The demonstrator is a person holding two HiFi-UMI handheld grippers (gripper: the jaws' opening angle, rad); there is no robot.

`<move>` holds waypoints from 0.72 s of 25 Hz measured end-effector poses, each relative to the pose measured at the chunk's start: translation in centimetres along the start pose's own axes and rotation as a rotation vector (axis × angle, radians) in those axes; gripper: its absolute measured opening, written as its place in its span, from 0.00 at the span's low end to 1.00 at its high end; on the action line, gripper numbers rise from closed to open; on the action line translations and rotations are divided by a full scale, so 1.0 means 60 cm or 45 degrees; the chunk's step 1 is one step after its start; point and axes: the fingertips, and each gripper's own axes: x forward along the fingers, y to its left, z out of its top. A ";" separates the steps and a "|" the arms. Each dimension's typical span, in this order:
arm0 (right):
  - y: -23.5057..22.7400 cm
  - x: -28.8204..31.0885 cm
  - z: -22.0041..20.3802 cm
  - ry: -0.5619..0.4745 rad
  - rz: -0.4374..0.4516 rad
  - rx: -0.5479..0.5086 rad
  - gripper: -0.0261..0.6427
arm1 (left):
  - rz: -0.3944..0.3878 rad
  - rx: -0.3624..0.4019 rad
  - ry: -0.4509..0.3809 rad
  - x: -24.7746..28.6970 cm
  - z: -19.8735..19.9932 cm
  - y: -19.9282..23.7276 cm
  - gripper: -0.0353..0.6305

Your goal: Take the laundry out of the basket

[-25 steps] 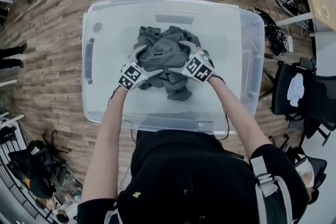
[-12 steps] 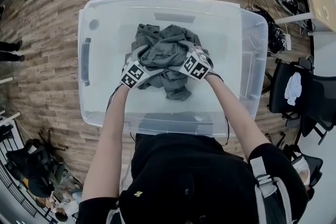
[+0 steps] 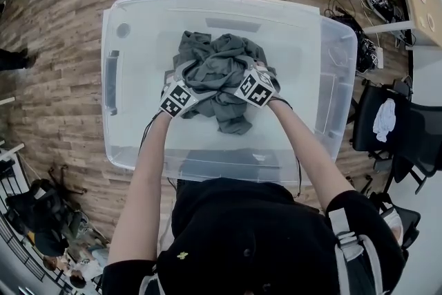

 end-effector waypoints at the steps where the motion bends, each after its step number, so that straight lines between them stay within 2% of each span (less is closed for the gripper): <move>1: 0.000 0.000 0.000 -0.001 -0.001 -0.001 0.74 | 0.004 0.001 -0.001 0.000 0.000 0.000 0.81; 11: 0.003 0.009 -0.001 0.041 0.028 -0.039 0.69 | -0.009 -0.038 0.016 0.010 -0.004 -0.005 0.74; 16: 0.007 0.016 0.000 0.047 0.023 -0.040 0.60 | -0.018 -0.049 0.020 0.015 -0.003 -0.012 0.63; 18: 0.005 0.016 0.002 0.034 0.009 -0.026 0.52 | -0.015 -0.064 0.012 0.018 0.000 -0.011 0.57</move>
